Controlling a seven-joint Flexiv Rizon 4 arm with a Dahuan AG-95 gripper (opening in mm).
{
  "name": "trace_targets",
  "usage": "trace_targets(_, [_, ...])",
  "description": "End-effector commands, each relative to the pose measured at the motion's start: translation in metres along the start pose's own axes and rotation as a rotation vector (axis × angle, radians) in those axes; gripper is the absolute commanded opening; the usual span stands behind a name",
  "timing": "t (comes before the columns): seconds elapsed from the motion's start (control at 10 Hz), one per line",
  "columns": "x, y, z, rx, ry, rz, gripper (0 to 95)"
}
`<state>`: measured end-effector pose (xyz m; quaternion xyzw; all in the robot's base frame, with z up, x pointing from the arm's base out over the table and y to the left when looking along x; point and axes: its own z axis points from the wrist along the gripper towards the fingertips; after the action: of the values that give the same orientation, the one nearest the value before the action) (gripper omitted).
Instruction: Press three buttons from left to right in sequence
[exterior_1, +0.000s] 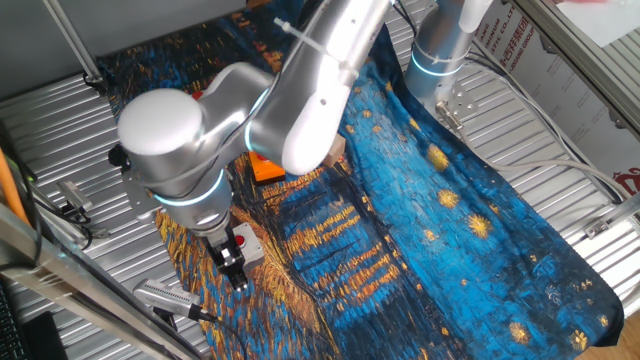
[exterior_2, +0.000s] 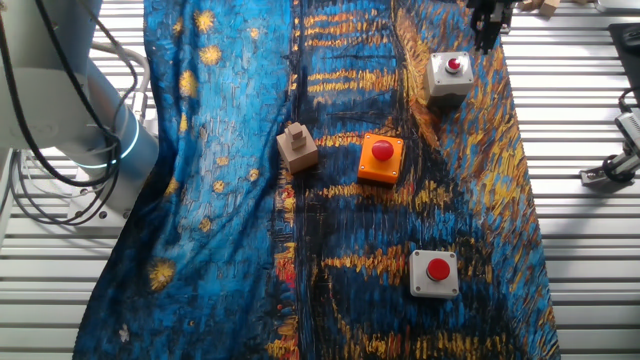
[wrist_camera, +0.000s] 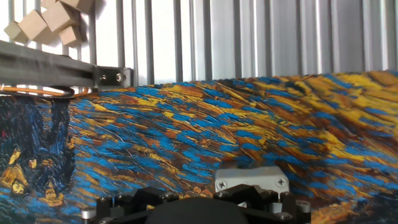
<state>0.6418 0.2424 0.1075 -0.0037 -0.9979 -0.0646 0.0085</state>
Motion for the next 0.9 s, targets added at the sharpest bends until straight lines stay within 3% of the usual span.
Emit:
trace_targets(0.1, [0.0080, -0.0047, 0.0066, 0.002, -0.011, -0.006, 95.0])
trace_targets(0.9, [0.0071, -0.0050, 0.0149, 0.000, 0.003, -0.004, 95.0])
